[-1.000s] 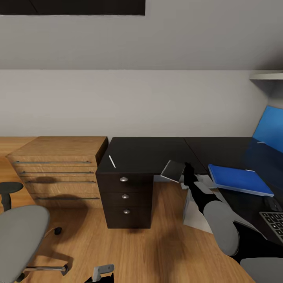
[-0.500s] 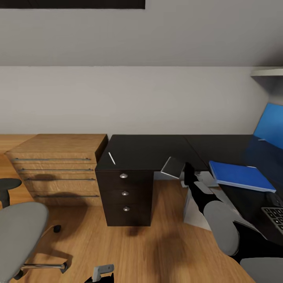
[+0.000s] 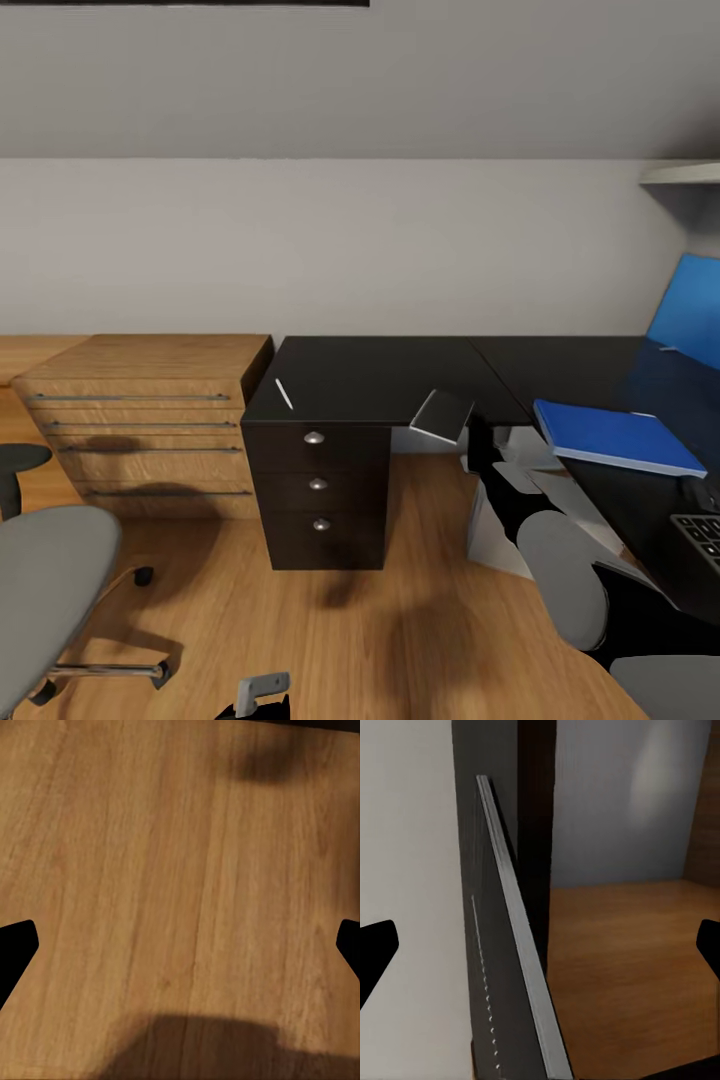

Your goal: In the bedroom, organize the workspace by keeping the computer under the desk, ensuring the monitor is on the desk, placing the keyboard on the desk next to the monitor, placing the mouse on the desk next to the keyboard, moving the folder from the swivel chair onto the desk next to the mouse, stacking the notebook on top of the folder with the pen on top of the notebook, and positioning the swivel chair next to the desk.

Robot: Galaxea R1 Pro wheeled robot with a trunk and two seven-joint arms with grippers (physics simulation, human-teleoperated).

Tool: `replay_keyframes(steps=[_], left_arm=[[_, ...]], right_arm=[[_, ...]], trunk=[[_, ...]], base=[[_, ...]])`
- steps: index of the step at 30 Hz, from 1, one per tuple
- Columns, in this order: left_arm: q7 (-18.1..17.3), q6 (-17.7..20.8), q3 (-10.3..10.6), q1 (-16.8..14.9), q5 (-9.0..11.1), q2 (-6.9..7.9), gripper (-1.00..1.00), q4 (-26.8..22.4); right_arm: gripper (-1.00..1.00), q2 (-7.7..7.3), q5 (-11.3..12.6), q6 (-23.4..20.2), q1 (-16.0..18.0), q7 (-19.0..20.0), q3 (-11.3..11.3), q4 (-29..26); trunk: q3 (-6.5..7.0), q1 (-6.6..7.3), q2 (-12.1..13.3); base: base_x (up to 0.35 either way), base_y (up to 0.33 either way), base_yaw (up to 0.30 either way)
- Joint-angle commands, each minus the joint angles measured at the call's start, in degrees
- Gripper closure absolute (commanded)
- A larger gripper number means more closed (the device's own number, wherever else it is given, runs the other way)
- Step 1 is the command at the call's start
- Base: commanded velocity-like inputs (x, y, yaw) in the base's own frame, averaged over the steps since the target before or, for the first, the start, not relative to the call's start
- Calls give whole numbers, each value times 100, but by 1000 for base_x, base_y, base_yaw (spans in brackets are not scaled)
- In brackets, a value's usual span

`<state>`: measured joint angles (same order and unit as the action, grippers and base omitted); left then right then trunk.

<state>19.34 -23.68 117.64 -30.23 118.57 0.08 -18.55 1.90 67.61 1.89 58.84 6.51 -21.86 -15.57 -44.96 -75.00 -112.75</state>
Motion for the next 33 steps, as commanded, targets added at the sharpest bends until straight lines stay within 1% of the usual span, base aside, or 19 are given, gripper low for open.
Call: replay_keyframes(steps=[1,2,16,26,33], left_arm=[[35,-31,48,-9,26,1,-100,-17],[35,-31,48,-9,26,1,-100,-17],[26,-31,55,-9,26,9,-100,-17],[26,-31,57,-9,25,10,-100,-17],[26,-31,57,-9,26,10,-100,-17]], right_arm=[[-100,5,60,17,5,26,3,7],[-100,8,60,14,5,24,4,8],[-100,44,51,-13,5,24,27,130],[-100,98,51,-163,5,25,95,214],[-100,123,49,-179,5,25,110,221]], trunk=[[-24,-22,-44],[-42,-44,-84],[-42,-44,-84],[-42,-44,-84],[-42,-44,-84]], base=[[0,0,0],[0,0,0],[0,0,0],[0,0,0],[0,0,0]])
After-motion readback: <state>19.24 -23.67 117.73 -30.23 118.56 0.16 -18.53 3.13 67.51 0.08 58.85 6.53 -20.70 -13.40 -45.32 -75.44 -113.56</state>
